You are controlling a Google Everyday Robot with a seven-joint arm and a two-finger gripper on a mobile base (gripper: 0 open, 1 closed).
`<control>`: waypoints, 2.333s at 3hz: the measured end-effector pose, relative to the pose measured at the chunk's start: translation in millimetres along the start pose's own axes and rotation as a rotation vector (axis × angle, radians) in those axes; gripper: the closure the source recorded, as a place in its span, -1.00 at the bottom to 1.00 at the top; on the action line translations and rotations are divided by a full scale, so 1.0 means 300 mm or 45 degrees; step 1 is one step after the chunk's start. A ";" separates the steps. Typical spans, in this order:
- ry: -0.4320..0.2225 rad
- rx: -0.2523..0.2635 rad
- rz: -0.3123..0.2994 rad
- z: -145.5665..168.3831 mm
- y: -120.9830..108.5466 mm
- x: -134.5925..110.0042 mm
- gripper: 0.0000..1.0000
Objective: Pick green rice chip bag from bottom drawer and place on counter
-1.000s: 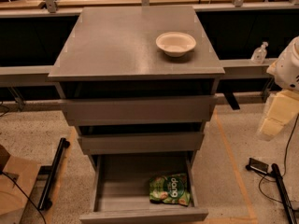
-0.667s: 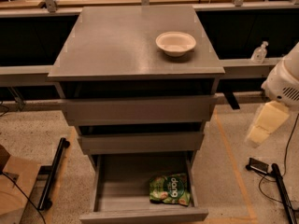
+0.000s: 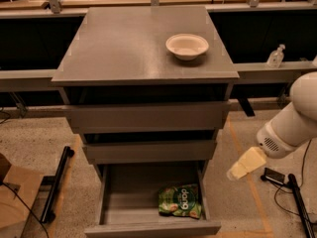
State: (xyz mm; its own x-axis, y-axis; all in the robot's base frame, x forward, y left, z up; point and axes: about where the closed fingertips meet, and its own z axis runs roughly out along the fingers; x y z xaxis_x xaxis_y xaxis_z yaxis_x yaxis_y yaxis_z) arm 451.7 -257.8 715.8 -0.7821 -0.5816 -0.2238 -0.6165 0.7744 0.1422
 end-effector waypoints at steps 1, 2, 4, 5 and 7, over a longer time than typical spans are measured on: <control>-0.020 0.010 0.027 0.025 -0.012 -0.011 -1.00; -0.006 -0.012 0.063 0.064 -0.022 -0.001 -1.00; -0.213 -0.249 0.252 0.436 -0.045 -0.116 -1.00; -0.232 -0.332 0.393 0.700 -0.066 -0.170 -1.00; -0.222 -0.425 0.444 0.802 -0.045 -0.159 -1.00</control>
Offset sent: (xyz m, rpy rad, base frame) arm 0.0090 -0.0031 -0.0375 0.0304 0.0465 -0.0880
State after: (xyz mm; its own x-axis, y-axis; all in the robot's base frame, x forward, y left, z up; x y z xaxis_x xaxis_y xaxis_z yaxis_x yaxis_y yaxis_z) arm 519.0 -180.6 492.5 -0.9373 -0.2305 -0.2614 -0.3390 0.7767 0.5308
